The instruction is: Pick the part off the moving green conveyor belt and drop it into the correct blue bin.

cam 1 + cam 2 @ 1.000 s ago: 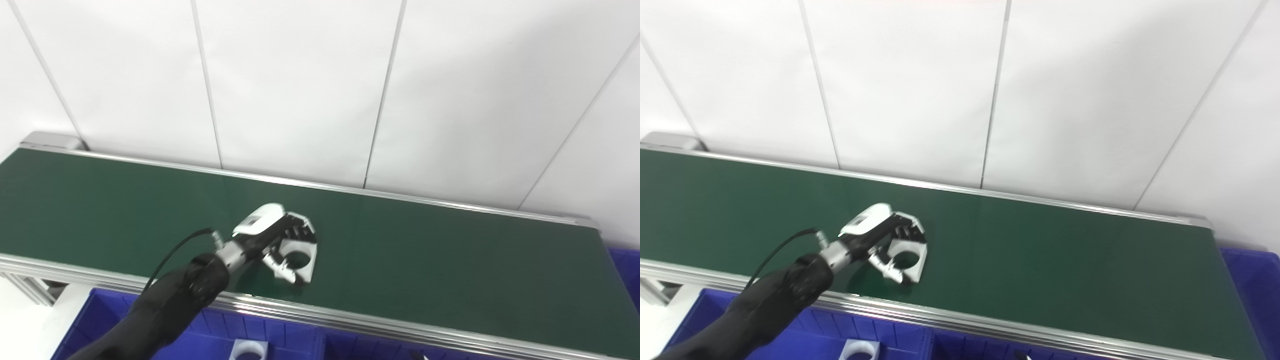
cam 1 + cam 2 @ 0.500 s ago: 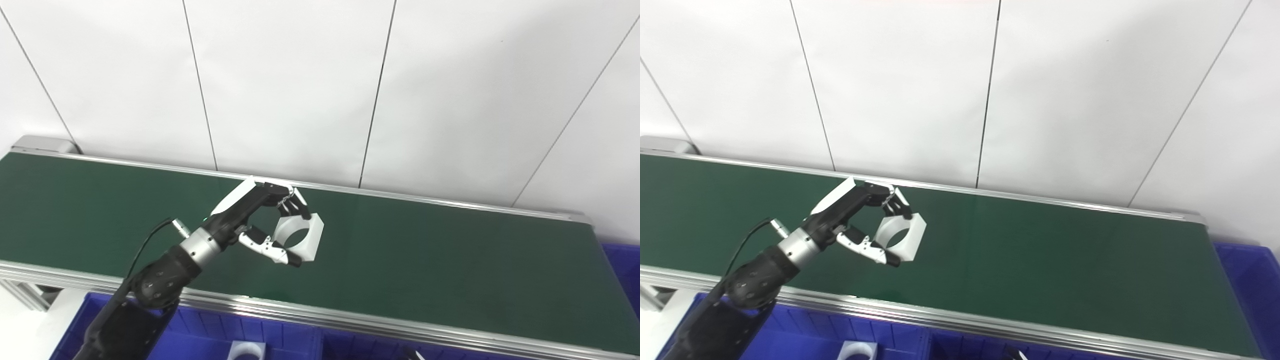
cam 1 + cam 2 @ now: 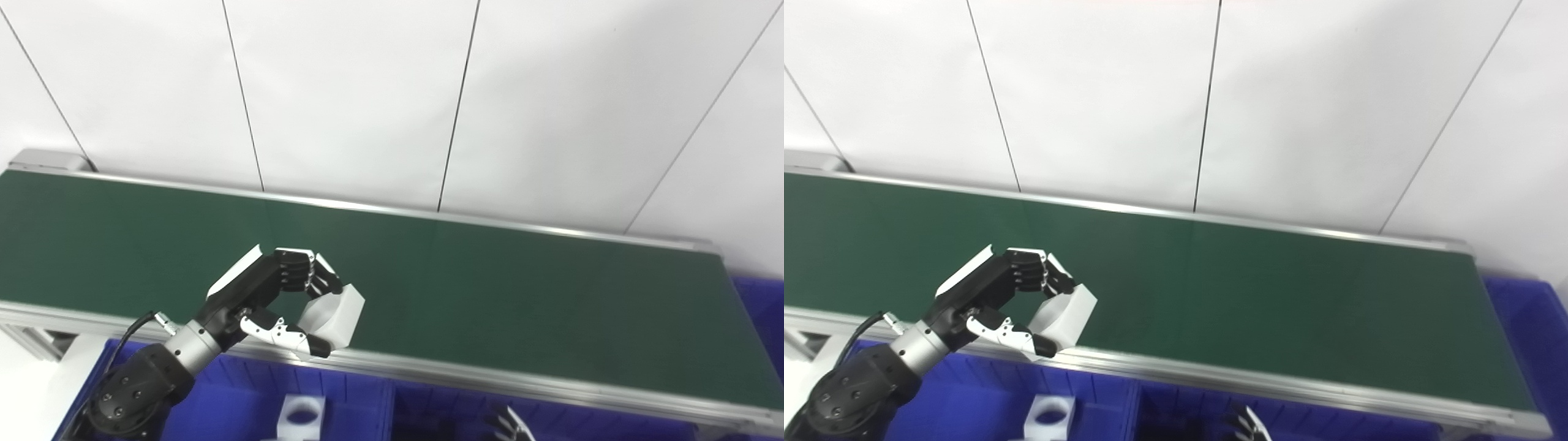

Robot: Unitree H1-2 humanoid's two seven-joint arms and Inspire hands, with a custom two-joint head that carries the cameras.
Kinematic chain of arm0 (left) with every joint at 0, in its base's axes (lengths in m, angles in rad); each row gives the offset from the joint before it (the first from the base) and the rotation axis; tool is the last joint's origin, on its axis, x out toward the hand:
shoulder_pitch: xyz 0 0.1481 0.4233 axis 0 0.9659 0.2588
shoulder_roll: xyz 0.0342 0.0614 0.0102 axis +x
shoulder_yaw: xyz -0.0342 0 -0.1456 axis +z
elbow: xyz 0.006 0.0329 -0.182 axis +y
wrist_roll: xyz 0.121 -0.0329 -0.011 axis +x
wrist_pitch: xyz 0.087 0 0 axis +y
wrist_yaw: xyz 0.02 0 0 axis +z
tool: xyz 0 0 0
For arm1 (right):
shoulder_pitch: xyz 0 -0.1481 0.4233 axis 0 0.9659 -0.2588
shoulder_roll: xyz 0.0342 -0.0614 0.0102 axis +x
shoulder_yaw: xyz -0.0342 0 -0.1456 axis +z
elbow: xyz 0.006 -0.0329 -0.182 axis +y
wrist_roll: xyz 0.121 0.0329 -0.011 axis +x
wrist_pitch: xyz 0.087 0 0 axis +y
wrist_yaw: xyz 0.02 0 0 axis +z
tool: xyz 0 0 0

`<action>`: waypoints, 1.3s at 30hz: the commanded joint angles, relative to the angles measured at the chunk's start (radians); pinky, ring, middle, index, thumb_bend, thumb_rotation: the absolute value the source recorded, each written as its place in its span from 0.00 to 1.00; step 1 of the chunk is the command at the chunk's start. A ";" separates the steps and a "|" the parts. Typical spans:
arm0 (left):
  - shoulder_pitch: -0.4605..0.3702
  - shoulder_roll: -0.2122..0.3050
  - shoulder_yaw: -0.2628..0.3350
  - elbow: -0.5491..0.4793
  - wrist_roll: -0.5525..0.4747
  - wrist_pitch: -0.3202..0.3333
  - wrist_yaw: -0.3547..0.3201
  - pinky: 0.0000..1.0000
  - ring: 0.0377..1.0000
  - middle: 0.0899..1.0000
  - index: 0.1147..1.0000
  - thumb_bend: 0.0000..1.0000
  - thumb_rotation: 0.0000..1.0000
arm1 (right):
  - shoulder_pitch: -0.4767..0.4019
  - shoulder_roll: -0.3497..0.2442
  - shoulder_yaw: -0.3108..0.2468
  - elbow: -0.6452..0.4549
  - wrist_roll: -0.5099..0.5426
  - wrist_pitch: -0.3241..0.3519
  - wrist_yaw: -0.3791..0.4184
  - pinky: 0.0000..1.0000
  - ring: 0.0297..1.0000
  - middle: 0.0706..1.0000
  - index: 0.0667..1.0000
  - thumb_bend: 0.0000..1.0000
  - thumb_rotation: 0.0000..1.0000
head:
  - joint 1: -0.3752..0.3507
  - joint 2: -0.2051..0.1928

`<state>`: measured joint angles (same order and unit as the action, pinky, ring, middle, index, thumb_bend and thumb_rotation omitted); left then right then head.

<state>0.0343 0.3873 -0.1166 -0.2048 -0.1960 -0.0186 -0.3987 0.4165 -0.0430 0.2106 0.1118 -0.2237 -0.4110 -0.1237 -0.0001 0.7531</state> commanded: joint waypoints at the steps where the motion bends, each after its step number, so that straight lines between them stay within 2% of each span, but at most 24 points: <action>1: 0.022 0.005 0.020 -0.006 0.007 -0.047 0.005 0.40 0.43 0.44 0.43 0.48 0.00 | 0.006 -0.007 -0.004 -0.052 -0.010 -0.011 0.013 0.65 0.73 0.80 0.87 0.63 0.00 | 0.002 0.003; 6: 0.100 -0.004 0.051 0.000 0.045 -0.007 0.042 0.37 0.44 0.45 0.43 0.48 0.00 | 0.020 -0.009 -0.011 -0.101 0.005 0.027 0.036 0.64 0.73 0.80 0.86 0.63 0.00 | 0.013 0.060; 10: 0.141 -0.002 0.060 0.008 0.065 0.034 0.045 0.39 0.44 0.45 0.42 0.48 0.00 | 0.032 -0.012 -0.017 -0.145 0.021 0.060 0.056 0.64 0.73 0.80 0.86 0.64 0.00 | 0.026 0.092; 20: 0.168 -0.014 0.056 0.089 0.166 0.010 0.069 0.41 0.43 0.43 0.42 0.48 0.00 | 0.047 -0.018 -0.032 -0.198 0.036 0.095 0.085 0.64 0.73 0.80 0.86 0.64 0.02 | 0.070 0.149; 23: 0.169 -0.011 0.059 0.108 0.177 -0.002 0.070 0.44 0.43 0.43 0.41 0.48 0.00 | 0.050 -0.017 -0.034 -0.210 0.037 0.110 0.088 0.64 0.72 0.80 0.86 0.64 0.01 | 0.075 0.158; 24: 0.169 -0.006 0.058 0.110 0.186 -0.001 0.069 0.48 0.44 0.43 0.39 0.48 0.00 | 0.050 -0.016 -0.035 -0.213 0.038 0.112 0.089 0.64 0.72 0.80 0.86 0.65 0.01 | 0.077 0.162; 27: 0.167 0.000 0.045 0.121 0.253 -0.015 0.086 0.50 0.45 0.43 0.38 0.48 0.00 | 0.051 -0.013 -0.036 -0.217 0.036 0.118 0.091 0.64 0.72 0.80 0.86 0.64 0.02 | 0.082 0.169; 28: 0.170 -0.014 0.046 0.129 0.276 -0.028 0.105 0.50 0.45 0.43 0.38 0.48 0.00 | 0.050 -0.012 -0.035 -0.217 0.036 0.118 0.091 0.64 0.72 0.80 0.86 0.64 0.02 | 0.085 0.172; 33: 0.171 -0.053 0.050 0.197 0.332 -0.094 0.174 0.48 0.43 0.42 0.41 0.48 0.00 | 0.046 -0.010 -0.034 -0.213 0.035 0.117 0.092 0.64 0.72 0.80 0.86 0.65 0.01 | 0.088 0.175; 35: 0.169 -0.066 0.055 0.233 0.343 -0.116 0.198 0.44 0.43 0.43 0.41 0.48 0.00 | 0.044 -0.010 -0.035 -0.208 0.035 0.113 0.091 0.64 0.72 0.79 0.86 0.65 0.02 | 0.087 0.175; 39: 0.172 -0.066 0.053 0.245 0.351 -0.099 0.193 0.39 0.45 0.46 0.43 0.48 0.00 | 0.042 -0.009 -0.035 -0.207 0.037 0.115 0.092 0.64 0.72 0.79 0.85 0.65 0.02 | 0.087 0.174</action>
<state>0.2173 0.3014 -0.0722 0.0644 0.1520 -0.0955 -0.2187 0.4616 -0.0585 0.1770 -0.0714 -0.1859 -0.2866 -0.0347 0.0859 0.9281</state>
